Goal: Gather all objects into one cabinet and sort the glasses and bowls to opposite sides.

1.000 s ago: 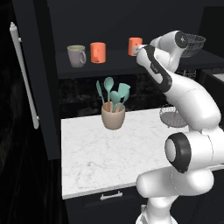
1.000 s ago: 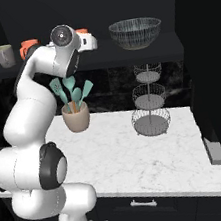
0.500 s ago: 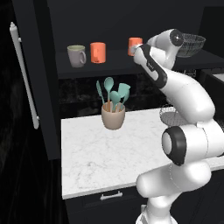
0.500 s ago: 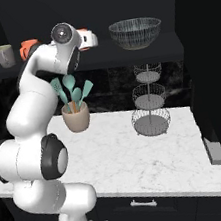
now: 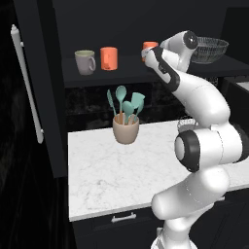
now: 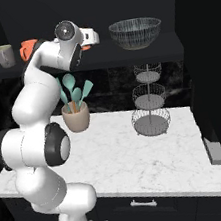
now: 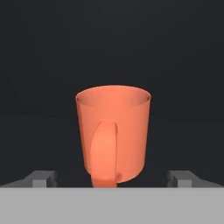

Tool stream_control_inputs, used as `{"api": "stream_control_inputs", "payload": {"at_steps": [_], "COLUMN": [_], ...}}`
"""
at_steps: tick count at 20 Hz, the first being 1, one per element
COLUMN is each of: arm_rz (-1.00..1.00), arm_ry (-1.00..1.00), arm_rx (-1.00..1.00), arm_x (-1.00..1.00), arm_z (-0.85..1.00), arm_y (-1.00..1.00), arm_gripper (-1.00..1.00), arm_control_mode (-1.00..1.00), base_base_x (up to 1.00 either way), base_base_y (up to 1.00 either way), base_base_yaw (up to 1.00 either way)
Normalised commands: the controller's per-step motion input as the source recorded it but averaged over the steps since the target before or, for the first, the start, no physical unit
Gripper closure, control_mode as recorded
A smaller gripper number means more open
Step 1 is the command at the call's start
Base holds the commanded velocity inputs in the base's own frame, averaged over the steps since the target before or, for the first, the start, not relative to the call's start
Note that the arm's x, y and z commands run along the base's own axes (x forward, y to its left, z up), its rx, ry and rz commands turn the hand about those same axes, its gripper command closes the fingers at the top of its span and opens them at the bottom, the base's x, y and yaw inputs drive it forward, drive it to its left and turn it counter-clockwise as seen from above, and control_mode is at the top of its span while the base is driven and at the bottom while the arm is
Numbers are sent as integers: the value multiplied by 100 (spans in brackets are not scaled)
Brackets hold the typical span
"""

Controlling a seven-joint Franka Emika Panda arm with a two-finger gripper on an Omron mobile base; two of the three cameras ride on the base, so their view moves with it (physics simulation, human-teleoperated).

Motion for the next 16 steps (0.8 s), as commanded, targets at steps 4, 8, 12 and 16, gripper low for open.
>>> {"api": "stream_control_inputs", "payload": {"at_steps": [4, 8, 12, 16], "arm_rz": [0, 0, 0, 0], "arm_ry": [1, 2, 0, 0], "arm_rx": [0, 0, 0, 0], "arm_x": [20, 13, 2, 0], "arm_z": [0, 0, 0, 0], "arm_y": [0, 0, 0, 0], "arm_gripper": [-100, -100, -100, -100], "arm_control_mode": [-100, -100, -100, -100], "base_base_x": [0, 0, 0, 0], "base_base_y": [0, 0, 0, 0], "base_base_yaw": [0, 0, 0, 0]}}
